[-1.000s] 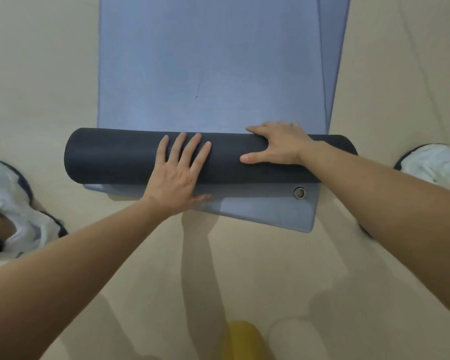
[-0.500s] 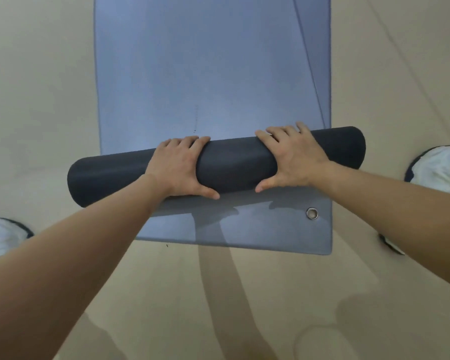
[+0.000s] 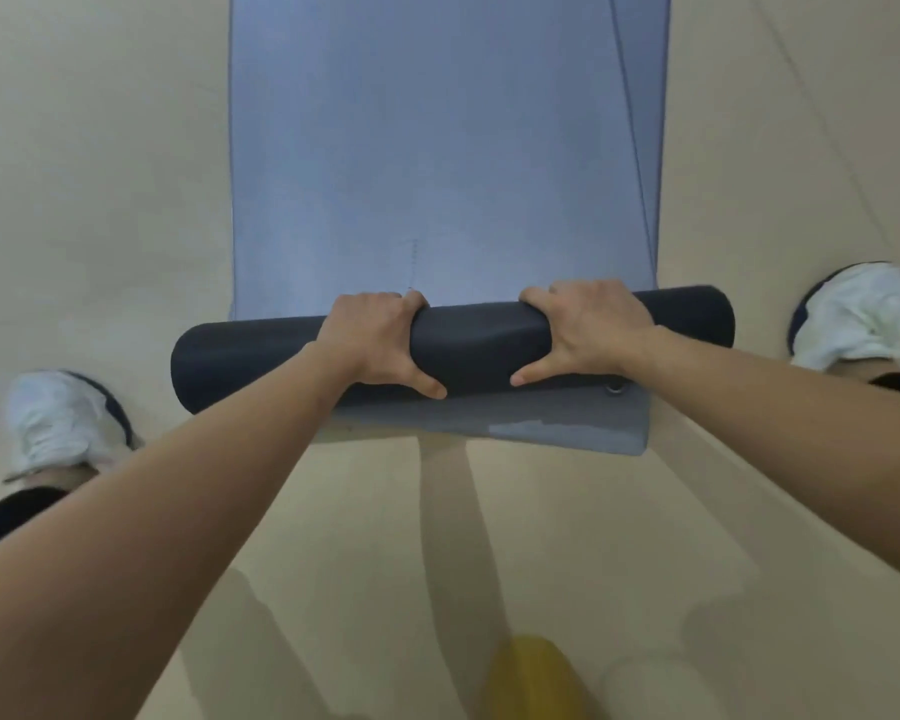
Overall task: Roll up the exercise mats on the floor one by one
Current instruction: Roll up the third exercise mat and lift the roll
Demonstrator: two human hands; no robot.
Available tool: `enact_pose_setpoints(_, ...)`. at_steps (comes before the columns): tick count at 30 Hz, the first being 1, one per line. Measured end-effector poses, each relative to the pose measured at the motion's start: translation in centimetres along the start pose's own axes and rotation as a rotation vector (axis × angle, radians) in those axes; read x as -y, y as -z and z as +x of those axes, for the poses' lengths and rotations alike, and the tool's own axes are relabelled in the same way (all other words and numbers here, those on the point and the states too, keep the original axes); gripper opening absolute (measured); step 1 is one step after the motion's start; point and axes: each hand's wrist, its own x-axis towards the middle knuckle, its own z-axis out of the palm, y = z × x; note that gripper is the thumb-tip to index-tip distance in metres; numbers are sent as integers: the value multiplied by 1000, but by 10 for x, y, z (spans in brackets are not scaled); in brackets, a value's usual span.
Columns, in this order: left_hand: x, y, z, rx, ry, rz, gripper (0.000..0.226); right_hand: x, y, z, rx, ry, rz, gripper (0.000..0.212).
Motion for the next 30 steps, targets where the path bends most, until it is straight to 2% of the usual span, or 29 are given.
enact_pose_setpoints(5,-32,-51,-65,150,-54,-51,112,33,-44,-72,183,16,123,93)
enact_pose_setpoints(16,-72,-123,-144,397,-77,-175,109,64,-114,-143,408,85,191,94)
enact_pose_setpoints(18,-78,-136,-157,315,-88,-162,109,63,-122,-142,448,90,197,95)
enact_pose_setpoints(21,-89,-153,-181,28,-144,-30,102,57,-122,-131,491,66,261,96)
enact_pose_setpoints(23,-96,-162,-193,-79,-171,8,99,52,-119,-123,533,44,303,94)
enact_pose_setpoints(26,-102,-175,-199,-14,-152,94,112,49,-122,-115,574,32,324,81)
enact_pose_setpoints(27,-101,-178,-197,5,-153,130,116,48,-124,-115,574,29,327,82)
enact_pose_setpoints(30,-93,-177,-182,3,-168,153,116,44,-124,-115,521,-20,290,105)
